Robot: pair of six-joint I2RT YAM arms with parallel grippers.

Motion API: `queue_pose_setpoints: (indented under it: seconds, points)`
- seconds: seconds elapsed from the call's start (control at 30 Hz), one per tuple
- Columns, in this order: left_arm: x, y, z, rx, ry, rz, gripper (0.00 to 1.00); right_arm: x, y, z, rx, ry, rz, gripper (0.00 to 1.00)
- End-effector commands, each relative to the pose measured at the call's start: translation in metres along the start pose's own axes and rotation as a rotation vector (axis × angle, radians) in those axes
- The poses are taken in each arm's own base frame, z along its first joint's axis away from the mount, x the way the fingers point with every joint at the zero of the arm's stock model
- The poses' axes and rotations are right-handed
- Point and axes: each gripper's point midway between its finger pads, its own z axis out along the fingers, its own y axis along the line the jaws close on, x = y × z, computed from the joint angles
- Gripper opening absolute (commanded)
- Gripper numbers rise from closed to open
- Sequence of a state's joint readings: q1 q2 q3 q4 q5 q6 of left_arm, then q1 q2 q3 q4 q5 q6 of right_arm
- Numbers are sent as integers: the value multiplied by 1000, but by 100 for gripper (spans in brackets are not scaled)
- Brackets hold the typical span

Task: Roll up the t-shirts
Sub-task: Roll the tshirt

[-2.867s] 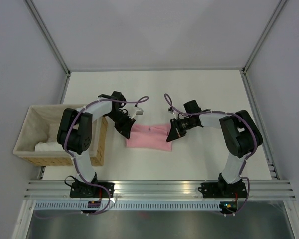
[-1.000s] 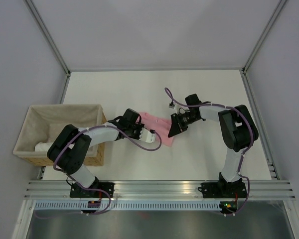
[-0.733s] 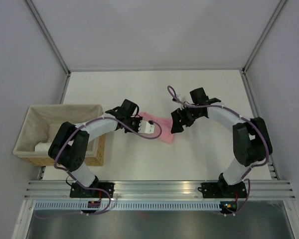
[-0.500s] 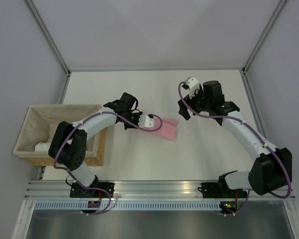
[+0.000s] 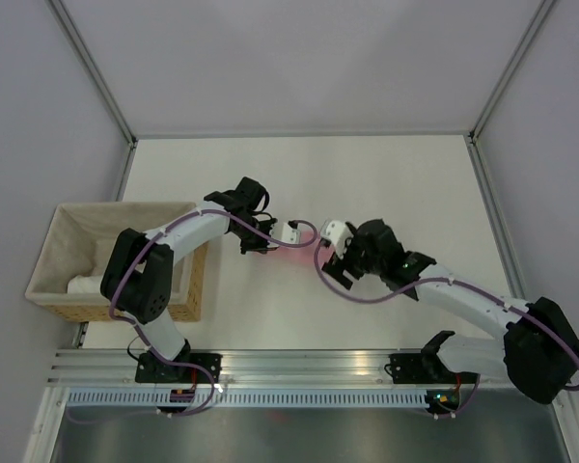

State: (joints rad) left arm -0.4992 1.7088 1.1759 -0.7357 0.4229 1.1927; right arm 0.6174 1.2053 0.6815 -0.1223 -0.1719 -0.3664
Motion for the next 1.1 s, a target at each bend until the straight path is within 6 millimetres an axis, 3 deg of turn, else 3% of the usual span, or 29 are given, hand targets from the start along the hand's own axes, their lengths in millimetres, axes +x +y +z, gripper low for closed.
queue_pose_setpoints:
  seconds: [0.0, 0.2, 0.33, 0.53, 0.63, 0.67, 0.73, 0.83, 0.97, 1.0, 1.03, 1.07]
  points:
    - [-10, 0, -1, 23, -50, -45, 2, 7, 12, -7, 32, -29, -247, 89]
    - [-10, 3, 0, 22, -47, -58, 2, -4, 16, 12, 130, -92, -284, 88]
    - [-11, 4, 1, 24, -48, -57, 2, 4, 17, 30, 141, -60, -291, 88]
    - [-10, 4, 1, 23, -48, -67, 2, 37, 15, 48, 148, 67, -327, 86]
    - [-9, 0, 1, 32, -47, -68, 2, 42, 18, 51, 143, 86, -287, 70]
    - [-9, -1, 1, 35, -48, -74, 2, 42, 19, 51, 135, 85, -265, 54]
    - [-9, -6, 1, 49, -49, -85, 2, 41, 25, 52, 94, 93, -269, 37]
    - [-10, -17, -2, 85, -61, -105, 2, 34, 33, 49, 45, 98, -250, 22]
    - [-12, -32, -16, 126, -80, -128, 2, 15, 54, 36, -89, 45, -204, 13]
    - [-10, -36, -18, 131, -76, -140, 4, 14, 69, 27, -173, 39, -197, 10]
    - [-10, -37, -20, 125, -73, -146, 13, 12, 75, 24, -211, 26, -193, 6]
    - [-9, -31, -21, 92, -69, -155, 40, 8, 79, 21, -234, 5, -184, 6]
